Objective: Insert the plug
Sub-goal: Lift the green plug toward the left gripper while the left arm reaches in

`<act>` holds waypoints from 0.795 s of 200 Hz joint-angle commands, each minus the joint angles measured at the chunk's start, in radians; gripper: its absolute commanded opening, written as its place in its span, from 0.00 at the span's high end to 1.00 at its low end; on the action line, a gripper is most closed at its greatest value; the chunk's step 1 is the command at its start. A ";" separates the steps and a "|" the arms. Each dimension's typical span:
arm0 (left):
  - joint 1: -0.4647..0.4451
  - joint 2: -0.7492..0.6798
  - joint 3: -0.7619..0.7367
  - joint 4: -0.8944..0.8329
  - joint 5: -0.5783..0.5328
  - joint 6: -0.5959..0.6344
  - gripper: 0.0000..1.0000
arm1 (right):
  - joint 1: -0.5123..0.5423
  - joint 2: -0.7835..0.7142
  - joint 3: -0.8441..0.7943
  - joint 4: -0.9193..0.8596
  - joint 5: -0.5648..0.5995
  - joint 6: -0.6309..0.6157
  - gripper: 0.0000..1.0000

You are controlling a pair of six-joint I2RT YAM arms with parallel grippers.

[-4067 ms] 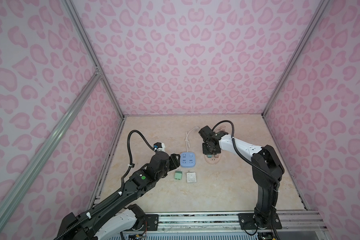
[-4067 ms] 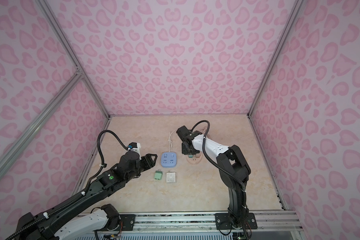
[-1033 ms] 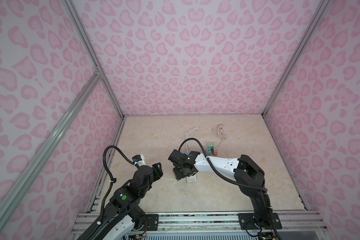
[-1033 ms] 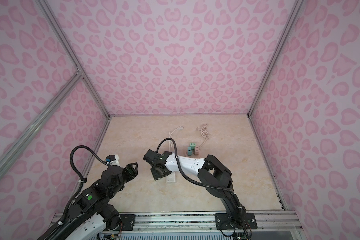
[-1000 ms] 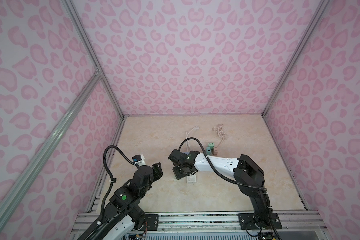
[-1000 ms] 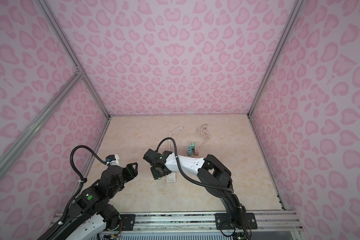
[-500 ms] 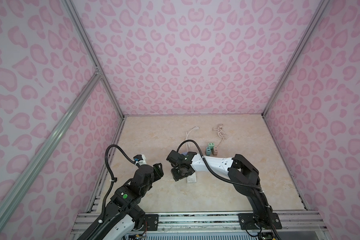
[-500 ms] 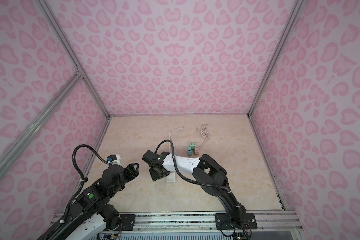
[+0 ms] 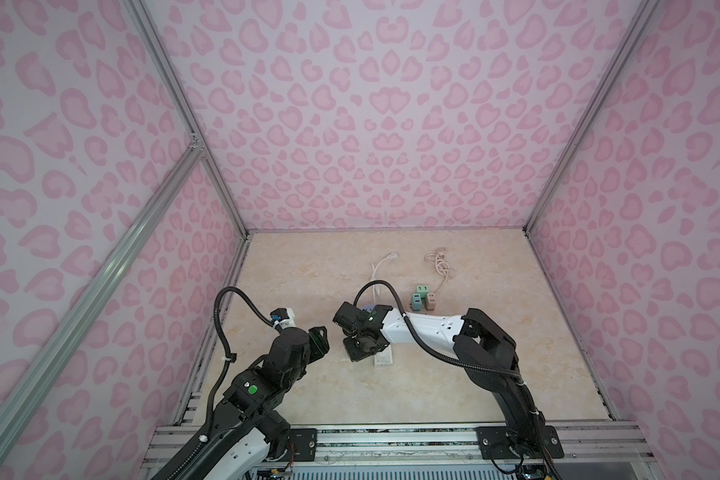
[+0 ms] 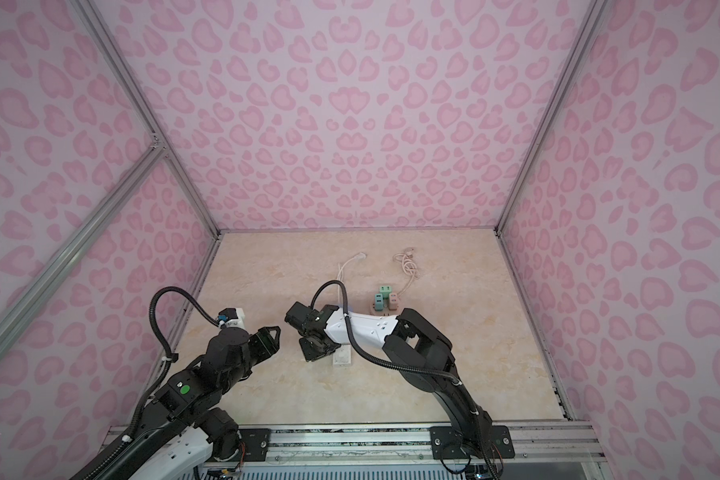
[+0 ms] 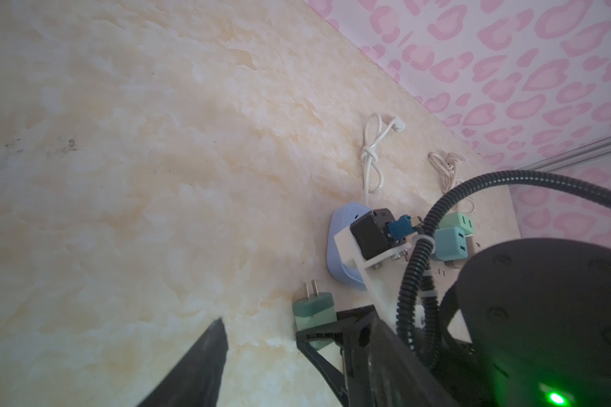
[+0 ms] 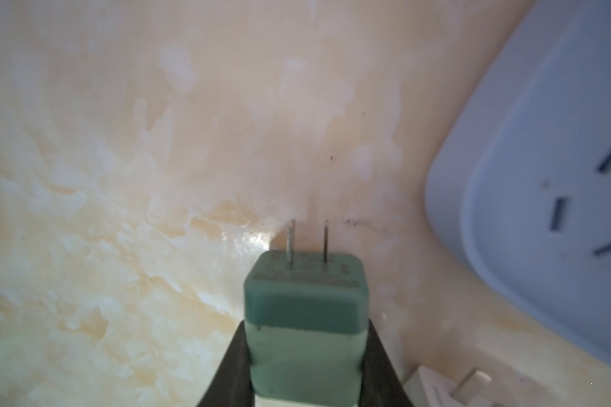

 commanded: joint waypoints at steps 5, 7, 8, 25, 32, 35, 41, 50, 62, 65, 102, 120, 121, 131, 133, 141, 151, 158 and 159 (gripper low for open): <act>0.001 0.000 0.018 -0.012 0.011 -0.011 0.34 | -0.001 0.013 -0.009 -0.031 -0.019 -0.025 0.91; 0.002 -0.001 0.018 -0.011 0.012 -0.010 0.34 | -0.002 0.012 -0.008 -0.033 -0.019 -0.027 0.92; 0.002 -0.002 0.019 -0.012 0.012 -0.010 0.34 | -0.002 0.012 -0.008 -0.033 -0.019 -0.028 0.92; 0.003 -0.005 0.026 -0.014 0.019 -0.003 0.34 | -0.001 -0.005 -0.015 -0.032 -0.018 -0.041 0.98; 0.004 -0.003 0.031 -0.016 0.020 0.000 0.34 | -0.001 -0.015 -0.017 -0.029 -0.020 -0.050 1.00; 0.005 -0.002 0.033 -0.018 0.022 0.002 0.34 | -0.002 -0.020 -0.019 -0.028 -0.022 -0.055 1.00; 0.007 0.003 0.040 -0.021 0.025 0.006 0.34 | -0.003 -0.032 -0.020 -0.027 -0.026 -0.063 1.00; 0.011 0.012 0.054 -0.029 0.029 0.014 0.35 | -0.003 -0.055 -0.031 -0.019 -0.032 -0.079 1.00; 0.017 0.033 0.077 -0.050 0.027 0.027 0.36 | -0.004 -0.096 -0.039 -0.006 -0.036 -0.105 1.00; 0.019 0.040 0.085 -0.060 0.025 0.028 0.36 | -0.005 -0.106 -0.070 -0.001 -0.039 -0.111 1.00; 0.047 0.170 0.141 -0.067 0.110 0.082 0.41 | -0.052 -0.254 -0.194 0.059 -0.127 -0.205 1.00; 0.047 0.196 0.115 0.038 0.209 0.090 0.44 | -0.086 -0.319 -0.262 0.097 -0.185 -0.239 1.00; 0.047 0.197 0.112 0.046 0.214 0.088 0.44 | -0.088 -0.322 -0.264 0.099 -0.189 -0.240 1.00; 0.047 0.194 0.089 0.117 0.269 0.083 0.44 | -0.104 -0.350 -0.294 0.112 -0.217 -0.248 1.00; 0.047 0.194 0.084 0.132 0.281 0.082 0.44 | -0.106 -0.356 -0.300 0.115 -0.220 -0.250 1.00; 0.047 0.192 0.071 0.180 0.324 0.074 0.44 | -0.112 -0.378 -0.322 0.129 -0.239 -0.261 1.00; 0.048 0.195 0.066 0.222 0.368 0.070 0.44 | -0.113 -0.409 -0.341 0.139 -0.255 -0.278 1.00; 0.047 0.199 0.067 0.241 0.397 0.070 0.44 | -0.113 -0.430 -0.353 0.142 -0.257 -0.291 1.00; 0.047 0.200 0.068 0.242 0.400 0.071 0.44 | -0.112 -0.433 -0.355 0.142 -0.257 -0.292 1.00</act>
